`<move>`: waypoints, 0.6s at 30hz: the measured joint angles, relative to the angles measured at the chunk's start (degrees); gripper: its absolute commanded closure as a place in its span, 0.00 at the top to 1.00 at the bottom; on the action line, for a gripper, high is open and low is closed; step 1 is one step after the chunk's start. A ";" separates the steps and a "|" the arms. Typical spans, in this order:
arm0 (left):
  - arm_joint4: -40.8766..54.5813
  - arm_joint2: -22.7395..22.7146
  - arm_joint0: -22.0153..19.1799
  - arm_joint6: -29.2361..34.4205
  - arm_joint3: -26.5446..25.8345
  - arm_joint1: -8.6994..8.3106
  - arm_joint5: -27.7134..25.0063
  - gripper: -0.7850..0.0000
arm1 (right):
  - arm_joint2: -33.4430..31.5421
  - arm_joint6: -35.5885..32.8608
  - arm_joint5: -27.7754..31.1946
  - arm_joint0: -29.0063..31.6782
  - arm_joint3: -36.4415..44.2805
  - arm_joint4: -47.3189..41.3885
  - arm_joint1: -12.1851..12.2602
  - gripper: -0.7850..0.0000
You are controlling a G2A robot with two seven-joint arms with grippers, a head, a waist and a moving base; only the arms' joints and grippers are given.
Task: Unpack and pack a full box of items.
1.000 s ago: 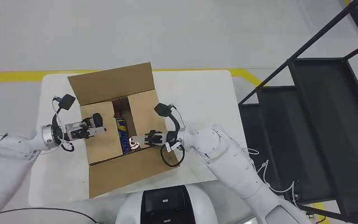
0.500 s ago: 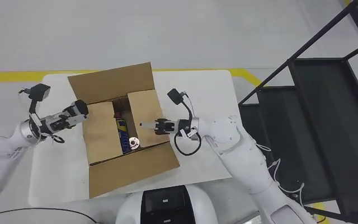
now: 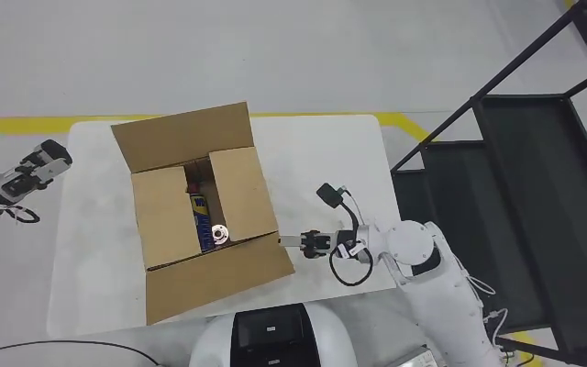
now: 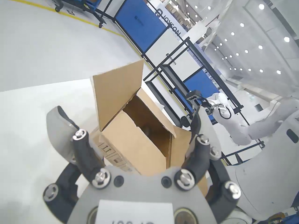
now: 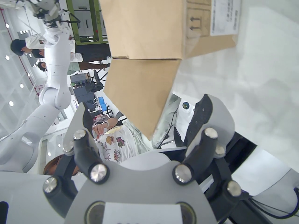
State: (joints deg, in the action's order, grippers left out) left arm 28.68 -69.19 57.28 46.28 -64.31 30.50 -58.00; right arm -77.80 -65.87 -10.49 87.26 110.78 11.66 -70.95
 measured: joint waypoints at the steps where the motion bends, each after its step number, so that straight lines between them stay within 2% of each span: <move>1: 0.09 -0.51 0.41 0.00 -0.43 -0.07 0.00 1.00 | 0.53 0.12 0.12 0.65 0.05 0.32 0.06 1.00; 6: -0.21 -3.47 3.33 0.00 -3.09 -0.51 0.00 1.00 | 3.96 1.77 0.72 1.71 0.51 -3.19 -0.06 1.00; 11: 0.65 -5.69 6.28 0.00 -4.84 -0.77 0.00 1.00 | 4.95 5.46 1.53 1.01 0.00 -10.90 -0.41 1.00; 15: 0.18 -6.54 7.86 0.00 -5.89 -1.00 0.00 1.00 | 4.97 7.88 3.22 -0.52 -1.36 -16.43 -0.60 1.00; 18: 0.05 -7.08 8.73 0.00 -6.40 -1.09 0.00 1.00 | 5.85 11.45 4.34 -2.93 -3.97 -16.70 -0.82 1.00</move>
State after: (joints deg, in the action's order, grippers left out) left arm 28.73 -76.27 66.01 46.28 -70.70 29.41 -58.00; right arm -71.95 -54.42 -6.15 84.33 106.81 -5.05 -71.77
